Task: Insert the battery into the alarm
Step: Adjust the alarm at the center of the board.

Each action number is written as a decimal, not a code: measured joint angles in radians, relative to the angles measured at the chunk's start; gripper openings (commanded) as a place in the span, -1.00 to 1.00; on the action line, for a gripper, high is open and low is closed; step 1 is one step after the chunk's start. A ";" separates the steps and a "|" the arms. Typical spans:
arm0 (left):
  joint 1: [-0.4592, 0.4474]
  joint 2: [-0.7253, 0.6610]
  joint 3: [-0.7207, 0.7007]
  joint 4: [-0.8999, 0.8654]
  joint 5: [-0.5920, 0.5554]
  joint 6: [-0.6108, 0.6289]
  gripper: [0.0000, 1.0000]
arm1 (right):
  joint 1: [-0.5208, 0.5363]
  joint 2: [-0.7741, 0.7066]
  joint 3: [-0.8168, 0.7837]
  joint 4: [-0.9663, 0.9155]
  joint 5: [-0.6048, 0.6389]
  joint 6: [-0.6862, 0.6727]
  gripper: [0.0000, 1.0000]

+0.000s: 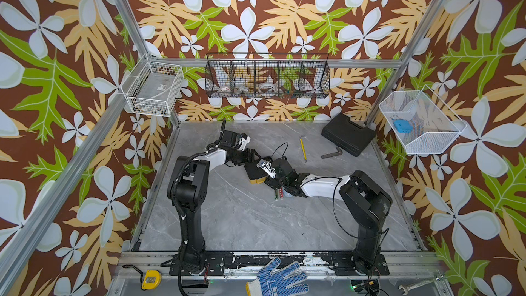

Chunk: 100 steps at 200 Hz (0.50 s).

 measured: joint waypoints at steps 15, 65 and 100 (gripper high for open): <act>0.000 -0.027 -0.042 0.025 0.008 -0.010 0.43 | -0.007 0.020 0.025 -0.017 0.006 0.006 0.76; 0.002 -0.111 -0.195 0.134 0.008 -0.065 0.42 | -0.031 0.076 0.103 -0.108 0.049 0.018 0.76; 0.003 -0.151 -0.280 0.199 0.013 -0.101 0.40 | -0.047 0.092 0.134 -0.133 0.046 0.023 0.76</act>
